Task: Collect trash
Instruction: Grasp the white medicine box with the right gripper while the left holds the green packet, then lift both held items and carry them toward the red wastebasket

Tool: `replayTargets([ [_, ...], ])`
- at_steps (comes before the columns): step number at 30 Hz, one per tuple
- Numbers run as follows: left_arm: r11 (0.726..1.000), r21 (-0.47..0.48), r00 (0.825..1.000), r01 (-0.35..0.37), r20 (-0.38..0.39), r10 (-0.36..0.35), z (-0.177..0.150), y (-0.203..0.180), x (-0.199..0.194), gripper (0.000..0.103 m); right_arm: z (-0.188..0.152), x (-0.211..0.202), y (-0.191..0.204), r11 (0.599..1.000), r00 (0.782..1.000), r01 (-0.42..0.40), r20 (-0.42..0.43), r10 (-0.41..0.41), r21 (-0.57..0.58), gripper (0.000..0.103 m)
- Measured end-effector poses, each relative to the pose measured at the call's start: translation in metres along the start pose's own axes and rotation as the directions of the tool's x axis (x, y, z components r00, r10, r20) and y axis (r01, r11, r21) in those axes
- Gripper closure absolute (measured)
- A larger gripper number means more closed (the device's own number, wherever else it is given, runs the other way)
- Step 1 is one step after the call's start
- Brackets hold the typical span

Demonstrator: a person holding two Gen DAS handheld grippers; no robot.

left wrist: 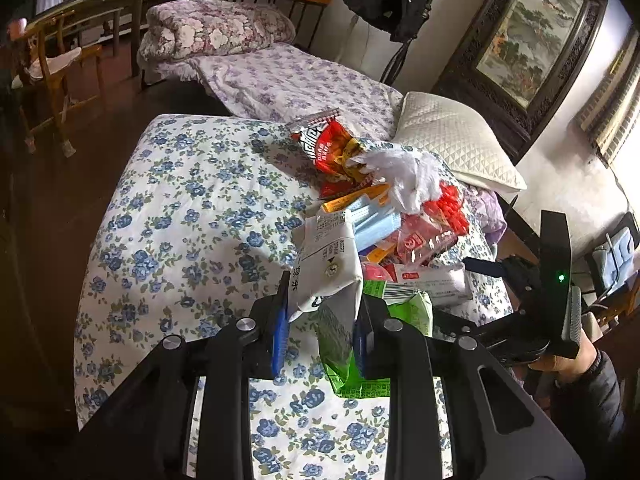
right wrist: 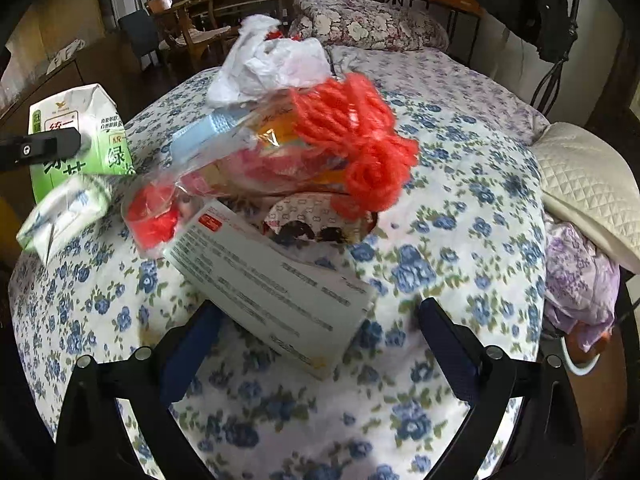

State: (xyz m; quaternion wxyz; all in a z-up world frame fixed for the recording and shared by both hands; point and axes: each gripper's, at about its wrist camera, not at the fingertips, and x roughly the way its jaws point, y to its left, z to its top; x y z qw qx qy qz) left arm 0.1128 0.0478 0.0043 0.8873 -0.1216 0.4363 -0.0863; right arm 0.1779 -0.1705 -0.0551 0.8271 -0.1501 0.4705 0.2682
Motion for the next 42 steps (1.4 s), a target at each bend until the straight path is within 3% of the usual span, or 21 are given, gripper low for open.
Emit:
replayTargets([
  [1, 1.0, 0.003, 1.0, 0.0, -0.002, 0.0, 0.0, -0.001, 0.0, 0.076, 0.0, -0.002, 0.002, 1.0, 1.0, -0.017, 0.005, 0.017, -0.002, 0.016],
  [3, 1.0, 0.006, 1.0, 0.004, -0.009, -0.004, -0.001, -0.003, 0.001, 0.076, -0.007, -0.011, 0.01, 0.999, 0.999, -0.038, 0.024, 0.038, -0.005, 0.048],
  [4, 1.0, 0.006, 1.0, 0.003, -0.01, -0.003, -0.002, -0.004, 0.002, 0.076, -0.011, -0.015, 0.012, 0.998, 0.998, -0.064, 0.022, 0.064, 0.007, 0.049],
  [6, 1.0, 0.004, 1.0, 0.002, -0.011, -0.002, -0.002, -0.005, 0.001, 0.076, -0.024, -0.029, 0.019, 0.996, 0.996, -0.091, 0.025, 0.09, 0.024, 0.051],
  [10, 1.0, -0.01, 1.0, 0.001, -0.006, -0.001, -0.003, -0.002, -0.001, 0.076, -0.056, -0.056, 0.029, 0.993, 0.998, -0.054, 0.025, 0.052, 0.102, 0.051],
  [13, 1.0, -0.027, 1.0, -0.006, -0.005, 0.005, -0.003, 0.0, -0.002, 0.076, -0.086, -0.072, 0.024, 0.95, 0.989, 0.146, -0.025, -0.145, 0.277, 0.051],
  [14, 0.999, -0.031, 1.0, -0.005, -0.005, 0.004, -0.003, 0.001, -0.002, 0.076, -0.096, -0.079, 0.023, 0.927, 0.983, 0.181, -0.024, -0.183, 0.328, 0.051],
  [17, 1.0, -0.03, 1.0, 0.0, -0.001, 0.0, -0.004, -0.002, -0.004, 0.076, -0.118, -0.088, 0.028, 0.88, 0.98, 0.192, -0.036, -0.196, 0.434, 0.047],
  [18, 1.0, -0.026, 1.0, 0.001, 0.001, -0.001, -0.005, -0.003, -0.005, 0.076, -0.121, -0.09, 0.036, 0.889, 0.983, 0.178, -0.043, -0.176, 0.422, 0.03],
  [20, 1.0, -0.022, 1.0, 0.006, 0.003, -0.006, -0.005, -0.005, -0.007, 0.076, -0.119, -0.09, 0.06, 0.935, 0.998, 0.049, -0.046, -0.035, 0.352, 0.015],
  [22, 1.0, -0.017, 1.0, 0.008, 0.006, -0.008, -0.006, -0.007, -0.008, 0.076, -0.116, -0.098, 0.073, 0.96, 0.999, -0.025, -0.013, 0.029, 0.278, 0.015],
  [25, 1.0, -0.022, 1.0, 0.007, 0.006, -0.007, -0.006, -0.005, -0.008, 0.076, -0.106, -0.112, 0.064, 0.969, 0.993, 0.104, 0.031, -0.114, 0.224, 0.015],
  [30, 1.0, -0.02, 1.0, 0.009, 0.0, -0.009, -0.004, -0.003, -0.006, 0.076, -0.084, -0.101, 0.026, 0.964, 0.98, 0.186, 0.04, -0.197, 0.19, 0.015],
  [36, 1.0, -0.004, 1.0, 0.016, -0.006, -0.016, -0.004, -0.006, -0.003, 0.076, -0.068, -0.061, 0.011, 0.983, 0.992, 0.128, -0.031, -0.125, 0.133, 0.015],
  [38, 1.0, -0.004, 1.0, 0.016, -0.007, -0.016, -0.004, -0.007, -0.002, 0.076, -0.063, -0.05, 0.014, 0.982, 0.989, 0.145, -0.056, -0.139, 0.124, 0.018],
  [41, 1.0, 0.003, 1.0, 0.016, -0.011, -0.016, -0.004, -0.009, -0.002, 0.076, -0.061, -0.047, 0.008, 0.965, 0.992, 0.124, -0.049, -0.116, 0.229, 0.054],
  [42, 1.0, 0.006, 1.0, 0.015, -0.012, -0.015, -0.004, -0.009, -0.001, 0.076, -0.062, -0.048, 0.005, 0.944, 0.991, 0.137, -0.048, -0.128, 0.299, 0.054],
])
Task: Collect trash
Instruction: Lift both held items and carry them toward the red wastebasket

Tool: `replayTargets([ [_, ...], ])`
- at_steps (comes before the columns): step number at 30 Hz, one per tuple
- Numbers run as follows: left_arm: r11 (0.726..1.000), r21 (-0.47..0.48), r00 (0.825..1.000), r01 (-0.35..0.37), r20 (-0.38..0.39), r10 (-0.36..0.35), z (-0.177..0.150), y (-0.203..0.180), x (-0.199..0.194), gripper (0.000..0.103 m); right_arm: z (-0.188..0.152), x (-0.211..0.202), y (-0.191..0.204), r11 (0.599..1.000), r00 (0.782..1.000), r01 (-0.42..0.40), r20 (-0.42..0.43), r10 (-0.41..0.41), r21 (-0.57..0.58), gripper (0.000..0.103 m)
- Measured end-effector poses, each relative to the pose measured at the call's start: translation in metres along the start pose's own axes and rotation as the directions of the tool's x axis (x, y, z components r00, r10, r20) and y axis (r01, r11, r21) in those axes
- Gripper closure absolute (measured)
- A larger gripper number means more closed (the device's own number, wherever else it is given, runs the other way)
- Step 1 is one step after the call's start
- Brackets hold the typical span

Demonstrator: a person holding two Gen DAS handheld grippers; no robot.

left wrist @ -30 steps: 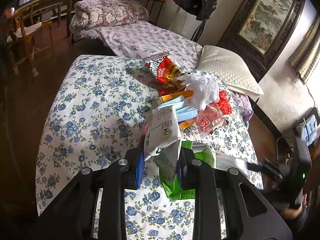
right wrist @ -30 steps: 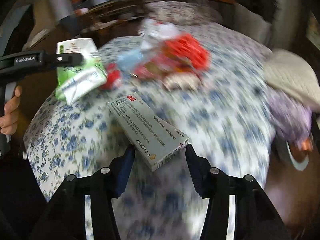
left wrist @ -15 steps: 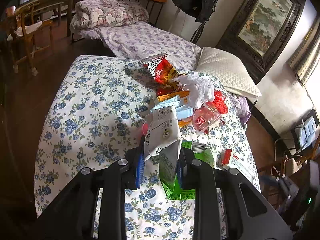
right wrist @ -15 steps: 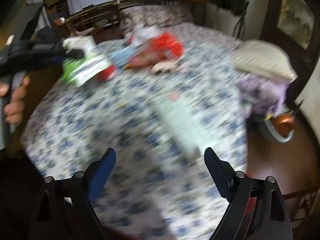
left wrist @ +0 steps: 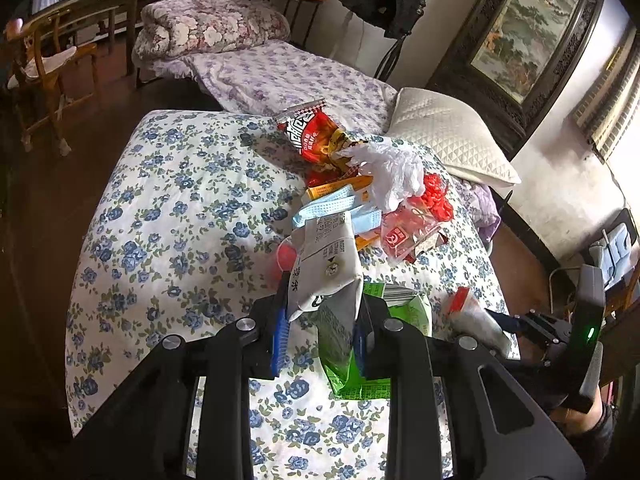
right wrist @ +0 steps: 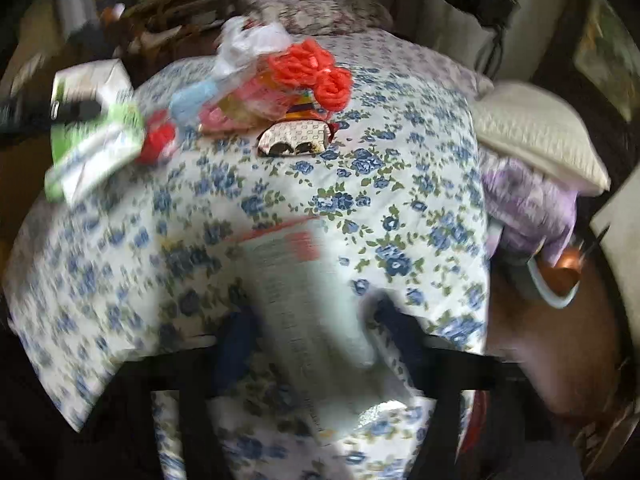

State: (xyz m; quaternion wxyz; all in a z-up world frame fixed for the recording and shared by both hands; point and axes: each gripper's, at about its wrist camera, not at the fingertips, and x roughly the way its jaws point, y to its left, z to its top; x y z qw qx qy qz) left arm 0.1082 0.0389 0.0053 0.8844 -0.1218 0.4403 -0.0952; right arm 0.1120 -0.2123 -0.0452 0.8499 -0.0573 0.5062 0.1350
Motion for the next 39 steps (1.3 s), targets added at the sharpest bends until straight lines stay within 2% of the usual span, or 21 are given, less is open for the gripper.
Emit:
replayTargets([
  [1, 1.0, 0.001, 1.0, 0.001, 0.0, -0.001, 0.0, 0.0, 0.0, 0.076, -0.004, -0.004, -0.007, 0.993, 1.0, 0.025, 0.011, -0.027, 0.112, 0.054],
  [4, 1.0, -0.002, 1.0, 0.004, -0.003, -0.004, -0.001, 0.0, 0.001, 0.076, -0.017, -0.009, -0.012, 0.957, 0.999, 0.008, 0.031, -0.018, 0.291, 0.053],
  [5, 1.0, -0.002, 1.0, 0.006, -0.004, -0.006, -0.001, 0.0, 0.001, 0.076, -0.021, -0.011, -0.011, 0.946, 0.999, -0.008, 0.041, -0.005, 0.325, 0.045],
  [6, 1.0, -0.001, 1.0, 0.007, -0.004, -0.007, -0.001, -0.001, 0.001, 0.076, -0.023, -0.013, -0.008, 0.941, 0.999, -0.02, 0.034, 0.01, 0.337, 0.026],
  [8, 1.0, 0.002, 1.0, 0.005, -0.003, -0.005, -0.002, -0.001, 0.0, 0.076, -0.023, -0.016, -0.004, 0.943, 0.998, -0.067, 0.039, 0.057, 0.326, 0.013],
  [9, 1.0, 0.003, 1.0, 0.006, -0.002, -0.006, -0.002, -0.001, 0.0, 0.076, -0.024, -0.019, -0.001, 0.95, 0.997, -0.074, 0.059, 0.058, 0.304, 0.012],
  [11, 1.0, -0.001, 1.0, 0.006, -0.002, -0.006, -0.002, -0.001, 0.0, 0.076, -0.023, -0.022, 0.003, 0.974, 0.995, 0.054, 0.075, -0.072, 0.221, 0.012],
  [12, 1.0, -0.005, 1.0, 0.009, 0.0, -0.009, -0.002, 0.0, 0.0, 0.076, -0.023, -0.022, 0.005, 0.977, 0.991, 0.09, 0.077, -0.106, 0.191, 0.012],
  [16, 1.0, 0.0, 1.0, 0.013, -0.004, -0.013, -0.002, -0.001, -0.001, 0.076, -0.027, -0.016, 0.005, 0.994, 0.996, 0.043, 0.072, -0.051, 0.102, 0.012],
  [17, 1.0, 0.002, 1.0, 0.014, -0.007, -0.014, -0.002, -0.001, 0.0, 0.076, -0.028, -0.014, 0.007, 0.995, 0.995, 0.058, 0.07, -0.064, 0.075, 0.013],
  [18, 1.0, 0.005, 1.0, 0.016, -0.009, -0.016, -0.002, -0.003, 0.0, 0.076, -0.031, -0.013, 0.009, 0.996, 0.995, 0.068, 0.066, -0.071, 0.053, 0.021],
  [20, 1.0, 0.013, 1.0, 0.021, -0.01, -0.021, -0.002, -0.004, 0.0, 0.076, -0.033, -0.013, 0.009, 0.997, 0.996, 0.057, 0.065, -0.06, 0.051, 0.05],
  [21, 1.0, 0.018, 1.0, 0.023, -0.008, -0.023, -0.002, -0.006, 0.0, 0.076, -0.033, -0.017, 0.004, 0.996, 0.995, 0.045, 0.08, -0.051, 0.074, 0.057],
  [24, 0.999, 0.025, 1.0, 0.031, 0.0, -0.031, -0.002, -0.011, -0.002, 0.076, -0.034, -0.027, -0.006, 0.988, 0.991, -0.039, 0.132, 0.019, 0.147, 0.058],
  [28, 0.997, 0.036, 0.997, 0.07, 0.018, -0.071, -0.001, -0.024, -0.008, 0.076, -0.038, -0.046, -0.01, 0.98, 0.98, -0.089, 0.192, 0.054, 0.18, 0.058],
  [34, 0.992, 0.087, 0.995, 0.095, -0.01, -0.095, -0.012, -0.057, -0.004, 0.076, -0.056, -0.058, -0.026, 0.965, 0.977, -0.112, 0.204, 0.064, 0.235, 0.057],
  [39, 0.981, 0.123, 0.989, 0.147, -0.033, -0.144, -0.02, -0.096, 0.001, 0.076, -0.073, -0.077, -0.061, 0.939, 0.965, -0.133, 0.257, 0.05, 0.316, 0.057],
])
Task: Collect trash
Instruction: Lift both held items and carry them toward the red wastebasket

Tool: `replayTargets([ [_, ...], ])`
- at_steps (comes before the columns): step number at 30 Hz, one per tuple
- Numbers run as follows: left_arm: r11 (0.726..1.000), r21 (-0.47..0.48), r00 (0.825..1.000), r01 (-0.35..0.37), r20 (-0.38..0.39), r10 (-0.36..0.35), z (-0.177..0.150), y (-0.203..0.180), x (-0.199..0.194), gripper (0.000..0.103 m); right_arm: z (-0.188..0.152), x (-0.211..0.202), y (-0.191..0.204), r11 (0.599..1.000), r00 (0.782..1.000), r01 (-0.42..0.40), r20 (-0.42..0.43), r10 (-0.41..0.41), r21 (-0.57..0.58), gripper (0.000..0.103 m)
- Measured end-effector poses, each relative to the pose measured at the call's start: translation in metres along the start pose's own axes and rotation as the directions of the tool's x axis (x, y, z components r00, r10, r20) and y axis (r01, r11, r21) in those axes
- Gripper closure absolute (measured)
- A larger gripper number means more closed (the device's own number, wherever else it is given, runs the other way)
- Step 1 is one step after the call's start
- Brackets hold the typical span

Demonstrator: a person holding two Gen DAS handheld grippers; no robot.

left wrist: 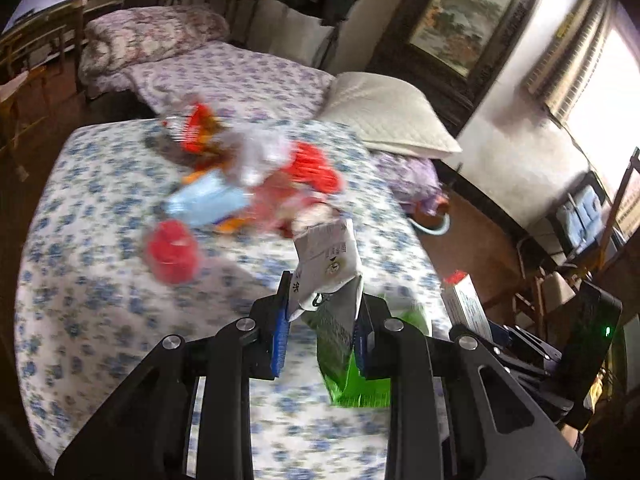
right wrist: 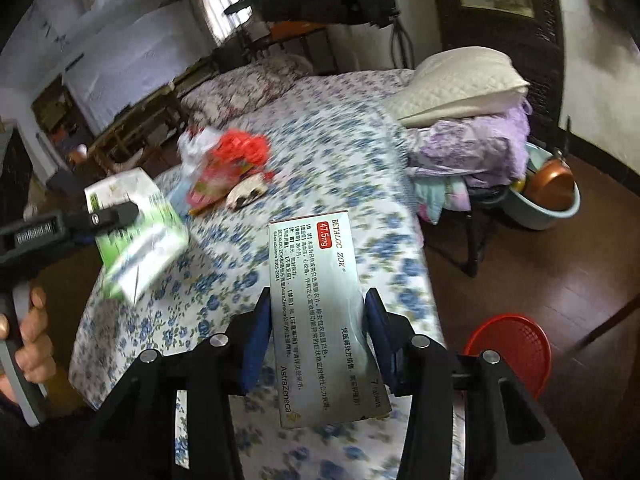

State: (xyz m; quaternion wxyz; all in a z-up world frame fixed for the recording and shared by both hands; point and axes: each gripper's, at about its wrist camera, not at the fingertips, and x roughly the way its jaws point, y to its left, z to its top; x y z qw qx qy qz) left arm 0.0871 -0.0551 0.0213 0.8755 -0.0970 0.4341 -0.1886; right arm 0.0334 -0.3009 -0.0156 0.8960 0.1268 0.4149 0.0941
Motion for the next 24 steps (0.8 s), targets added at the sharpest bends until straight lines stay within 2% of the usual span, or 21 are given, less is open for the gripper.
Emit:
replayTargets([
  [8, 0.993, 0.088, 0.996, 0.076, -0.06, -0.071, -0.003, -0.067, 0.039, 0.076, 0.007, -0.023, -0.064, 0.988, 0.997, 0.008, 0.079, -0.021, 0.156, 0.057],
  [14, 0.988, 0.128, 0.993, 0.087, -0.094, -0.076, -0.006, -0.104, 0.066, 0.076, 0.008, -0.033, -0.099, 0.972, 0.995, -0.021, 0.102, -0.003, 0.234, 0.057],
  [21, 0.971, 0.206, 0.984, 0.122, -0.153, -0.091, -0.008, -0.151, 0.097, 0.076, 0.004, -0.046, -0.151, 0.927, 0.991, -0.051, 0.135, 0.0, 0.372, 0.057],
  [24, 0.965, 0.217, 0.977, 0.147, -0.187, -0.107, -0.012, -0.171, 0.116, 0.076, -0.007, -0.046, -0.183, 0.885, 0.991, -0.054, 0.131, -0.008, 0.463, 0.057],
])
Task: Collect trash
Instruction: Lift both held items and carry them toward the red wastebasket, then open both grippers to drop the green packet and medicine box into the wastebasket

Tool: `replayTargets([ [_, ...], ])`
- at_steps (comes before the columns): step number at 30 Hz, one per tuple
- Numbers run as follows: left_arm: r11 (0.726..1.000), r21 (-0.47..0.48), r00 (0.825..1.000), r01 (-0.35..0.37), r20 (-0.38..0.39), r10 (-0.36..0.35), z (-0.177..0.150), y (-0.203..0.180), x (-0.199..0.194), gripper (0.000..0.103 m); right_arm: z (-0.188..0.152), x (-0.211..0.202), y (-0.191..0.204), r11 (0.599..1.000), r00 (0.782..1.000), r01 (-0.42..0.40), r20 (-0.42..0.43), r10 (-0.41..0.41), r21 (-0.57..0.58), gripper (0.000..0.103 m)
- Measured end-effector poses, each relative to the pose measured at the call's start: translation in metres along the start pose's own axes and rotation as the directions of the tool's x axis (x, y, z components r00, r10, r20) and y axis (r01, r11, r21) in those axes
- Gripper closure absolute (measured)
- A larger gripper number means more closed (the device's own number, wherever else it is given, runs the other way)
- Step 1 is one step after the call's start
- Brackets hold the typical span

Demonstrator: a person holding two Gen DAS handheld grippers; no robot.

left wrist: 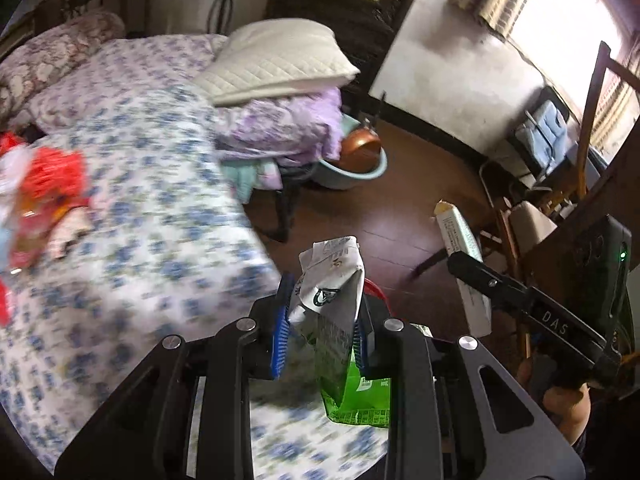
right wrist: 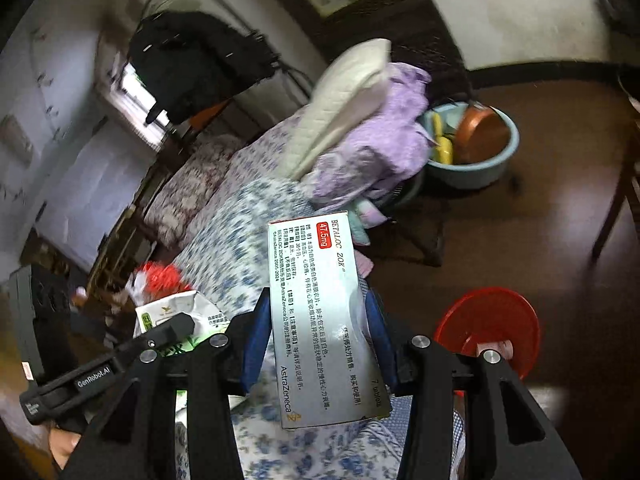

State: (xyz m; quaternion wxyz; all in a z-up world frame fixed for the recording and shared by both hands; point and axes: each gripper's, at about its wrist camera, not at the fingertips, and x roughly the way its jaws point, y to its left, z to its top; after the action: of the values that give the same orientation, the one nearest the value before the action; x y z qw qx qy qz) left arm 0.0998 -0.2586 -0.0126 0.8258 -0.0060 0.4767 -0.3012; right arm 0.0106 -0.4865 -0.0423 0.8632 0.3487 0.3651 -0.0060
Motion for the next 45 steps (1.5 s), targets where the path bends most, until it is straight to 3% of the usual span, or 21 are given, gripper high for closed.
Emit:
replayTargets([
  [6, 0.998, 0.008, 0.995, 0.056, -0.082, -0.055, 0.007, -0.039, 0.06, 0.076, 0.0, 0.022, -0.065, 0.982, 0.998, 0.011, -0.067, 0.002, 0.186, 0.057],
  [10, 0.997, 0.004, 0.988, 0.073, -0.135, -0.072, 0.006, -0.055, 0.096, 0.076, -0.012, 0.038, -0.125, 0.924, 0.994, 0.014, -0.108, 0.029, 0.383, 0.057],
  [17, 0.996, -0.029, 0.965, 0.079, -0.247, -0.084, -0.001, -0.071, 0.16, 0.076, -0.034, 0.051, -0.185, 0.847, 0.994, 0.04, -0.104, 0.018, 0.53, 0.057],
  [20, 0.994, -0.052, 0.956, 0.091, -0.273, -0.102, 0.002, -0.075, 0.175, 0.076, -0.035, 0.055, -0.192, 0.865, 0.99, 0.12, -0.125, -0.067, 0.486, 0.057],
  [23, 0.999, 0.008, 0.96, 0.041, -0.276, -0.037, 0.005, -0.085, 0.192, 0.076, -0.04, 0.067, -0.196, 0.88, 0.975, 0.2, -0.18, -0.133, 0.432, 0.057],
  [26, 1.0, 0.006, 0.946, 0.017, -0.324, -0.014, -0.004, -0.083, 0.219, 0.076, -0.042, 0.077, -0.198, 0.897, 0.955, 0.274, -0.21, -0.21, 0.347, 0.057],
  [31, 1.0, -0.006, 0.922, 0.003, -0.387, -0.005, -0.012, -0.08, 0.242, 0.076, -0.05, 0.087, -0.216, 0.887, 0.967, 0.221, -0.21, -0.146, 0.406, 0.057],
  [40, 1.0, -0.023, 0.912, -0.01, -0.411, 0.0, -0.015, -0.077, 0.252, 0.074, -0.056, 0.093, -0.224, 0.874, 0.977, 0.185, -0.18, -0.114, 0.449, 0.054],
  [42, 0.997, -0.077, 0.9, 0.008, -0.434, -0.04, -0.016, -0.074, 0.255, 0.056, -0.057, 0.095, -0.227, 0.87, 0.978, 0.181, -0.175, -0.111, 0.458, 0.034],
  [44, 0.993, -0.111, 0.895, 0.031, -0.44, -0.077, -0.016, -0.074, 0.256, 0.043, -0.059, 0.096, -0.229, 0.87, 0.981, 0.166, -0.166, -0.099, 0.465, 0.032],
  [45, 0.993, -0.114, 0.896, 0.039, -0.436, -0.086, -0.016, -0.074, 0.255, 0.043, -0.059, 0.097, -0.229, 0.869, 0.982, 0.159, -0.165, -0.09, 0.468, 0.032],
])
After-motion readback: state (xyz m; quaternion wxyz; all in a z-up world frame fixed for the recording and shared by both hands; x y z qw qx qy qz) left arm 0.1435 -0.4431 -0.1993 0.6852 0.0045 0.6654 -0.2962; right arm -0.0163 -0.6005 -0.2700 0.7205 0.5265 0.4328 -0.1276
